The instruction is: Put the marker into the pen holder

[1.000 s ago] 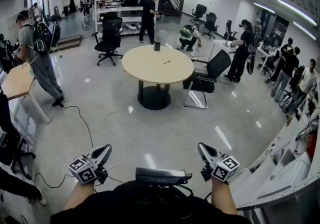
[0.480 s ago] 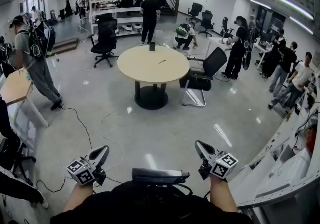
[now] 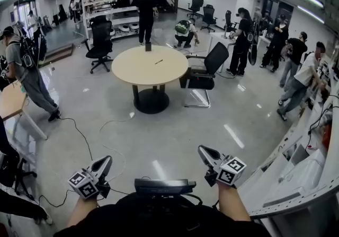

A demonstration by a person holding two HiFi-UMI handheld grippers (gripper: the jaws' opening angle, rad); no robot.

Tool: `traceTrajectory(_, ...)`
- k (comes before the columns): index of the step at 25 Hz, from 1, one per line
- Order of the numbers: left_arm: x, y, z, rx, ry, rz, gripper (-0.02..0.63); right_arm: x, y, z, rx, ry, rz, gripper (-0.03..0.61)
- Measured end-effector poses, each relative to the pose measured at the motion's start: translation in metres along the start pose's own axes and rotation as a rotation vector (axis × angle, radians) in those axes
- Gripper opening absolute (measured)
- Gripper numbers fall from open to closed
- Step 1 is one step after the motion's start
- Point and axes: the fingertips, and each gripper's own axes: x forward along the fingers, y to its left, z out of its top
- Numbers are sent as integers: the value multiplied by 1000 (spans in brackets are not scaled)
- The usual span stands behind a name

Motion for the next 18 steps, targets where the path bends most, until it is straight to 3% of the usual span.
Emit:
traceTrajectory(10, 40, -38, -24, 0, 36, -18, -5, -25, -27, -1, 20, -1, 2, 2)
traceTrajectory(18, 46, -24, -31, -25, 41, 3, -5, -12, -41, -7, 41, 20, 4, 2)
